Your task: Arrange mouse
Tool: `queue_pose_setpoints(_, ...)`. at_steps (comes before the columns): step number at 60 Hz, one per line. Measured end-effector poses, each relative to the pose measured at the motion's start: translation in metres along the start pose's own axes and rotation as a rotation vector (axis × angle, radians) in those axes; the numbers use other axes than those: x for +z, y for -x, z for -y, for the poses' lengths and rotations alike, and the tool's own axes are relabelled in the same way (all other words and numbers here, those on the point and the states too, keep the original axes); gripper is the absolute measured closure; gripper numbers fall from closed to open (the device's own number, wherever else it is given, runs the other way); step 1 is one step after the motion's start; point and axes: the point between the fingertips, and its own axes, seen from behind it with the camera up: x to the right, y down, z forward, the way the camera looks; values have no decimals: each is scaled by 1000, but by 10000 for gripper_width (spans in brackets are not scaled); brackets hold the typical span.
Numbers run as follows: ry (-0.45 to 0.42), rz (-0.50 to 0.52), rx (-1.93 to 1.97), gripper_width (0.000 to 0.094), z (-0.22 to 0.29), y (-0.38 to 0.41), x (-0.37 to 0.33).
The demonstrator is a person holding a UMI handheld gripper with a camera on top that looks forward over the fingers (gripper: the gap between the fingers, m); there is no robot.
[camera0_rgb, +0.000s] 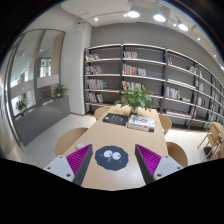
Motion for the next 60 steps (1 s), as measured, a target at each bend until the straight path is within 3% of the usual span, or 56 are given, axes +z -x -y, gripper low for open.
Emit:
queue_pose_setpoints(12,53,-50,39,76,-42,16,41)
queue_pose_setpoints(25,250,-50,53,81,-143,89,98)
queue_pose_setpoints(34,336,-32,112,71,-185,152,150)
queue_pose_setpoints(54,465,-100,136,68,-211,193,269)
queue_pose_setpoints(60,466,-119,136,68,-208,192,298)
